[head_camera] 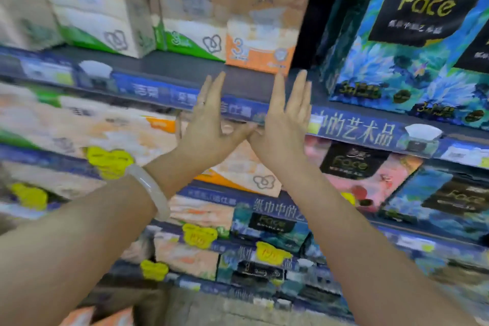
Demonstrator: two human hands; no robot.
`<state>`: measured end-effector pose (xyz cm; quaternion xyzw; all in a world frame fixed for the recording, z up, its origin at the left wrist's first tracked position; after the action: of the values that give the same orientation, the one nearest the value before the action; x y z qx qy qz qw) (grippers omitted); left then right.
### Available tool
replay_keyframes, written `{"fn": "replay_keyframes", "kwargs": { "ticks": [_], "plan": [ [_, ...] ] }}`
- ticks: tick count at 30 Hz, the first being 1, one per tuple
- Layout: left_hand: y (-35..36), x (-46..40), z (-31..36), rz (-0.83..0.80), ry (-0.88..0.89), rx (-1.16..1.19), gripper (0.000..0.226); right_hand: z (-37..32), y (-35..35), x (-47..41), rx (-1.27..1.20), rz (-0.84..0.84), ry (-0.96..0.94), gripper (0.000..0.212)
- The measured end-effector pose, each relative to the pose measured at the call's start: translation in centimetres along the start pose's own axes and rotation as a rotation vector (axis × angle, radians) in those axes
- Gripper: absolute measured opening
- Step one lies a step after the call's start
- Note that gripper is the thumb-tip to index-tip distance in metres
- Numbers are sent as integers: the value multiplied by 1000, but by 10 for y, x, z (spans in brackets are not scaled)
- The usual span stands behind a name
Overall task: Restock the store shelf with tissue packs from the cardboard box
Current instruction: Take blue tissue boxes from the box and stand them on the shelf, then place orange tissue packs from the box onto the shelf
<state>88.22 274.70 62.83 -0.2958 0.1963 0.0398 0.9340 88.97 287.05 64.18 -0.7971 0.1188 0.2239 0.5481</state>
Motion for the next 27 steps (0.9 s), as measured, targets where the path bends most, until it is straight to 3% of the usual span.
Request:
{"fn": "replay_keyframes", "kwargs": {
  "ticks": [8,13,20,24,27],
  "plan": [
    [-134,108,-171,100,-436,-113,95,-152,129,64,-118,-367,-204,100],
    [-218,191,-299,120,-689,-105,94,-250,240,115,-144,-607,-207,99],
    [-290,280,-470,-30,-958,-174,90,-338,404,209,-183,-922,-15,95],
    [-284,331,-546,-183,-1118,-234,83,-331,467,270,-147,-1065,143,94],
    [-258,366,-586,-297,-1215,-232,91,-301,496,315,-73,-1138,288,94]
  ]
}}
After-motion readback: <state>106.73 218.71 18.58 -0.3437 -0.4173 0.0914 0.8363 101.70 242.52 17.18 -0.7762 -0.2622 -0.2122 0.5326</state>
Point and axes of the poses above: each hand's wrist, its own x-axis away from the middle knuckle, its own y-axis out of the palm, z = x × y, the point moved 7 cm from there along -x, towards the middle knuckle, and after that the axes turned 6 degrees about -y, right-handed, at the moved point
